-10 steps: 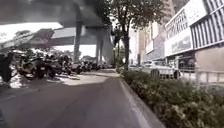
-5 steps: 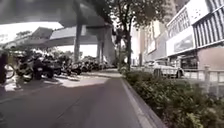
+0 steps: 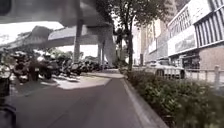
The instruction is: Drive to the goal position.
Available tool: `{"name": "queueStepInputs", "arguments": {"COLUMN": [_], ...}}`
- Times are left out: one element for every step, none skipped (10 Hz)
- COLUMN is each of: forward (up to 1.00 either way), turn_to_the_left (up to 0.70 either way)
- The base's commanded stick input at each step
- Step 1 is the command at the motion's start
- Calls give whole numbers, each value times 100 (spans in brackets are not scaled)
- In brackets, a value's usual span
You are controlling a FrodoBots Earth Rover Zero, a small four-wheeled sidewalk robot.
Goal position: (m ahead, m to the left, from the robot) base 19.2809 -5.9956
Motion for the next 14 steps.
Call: {"name": "queueStepInputs", "arguments": {"forward": [45,45,45,45,45,45,45,45,45,45,45,45,45,45], "turn_to_the_left": [0,0,0,0,0,0,0,0,0,0,-2,-18,-13,0]}}
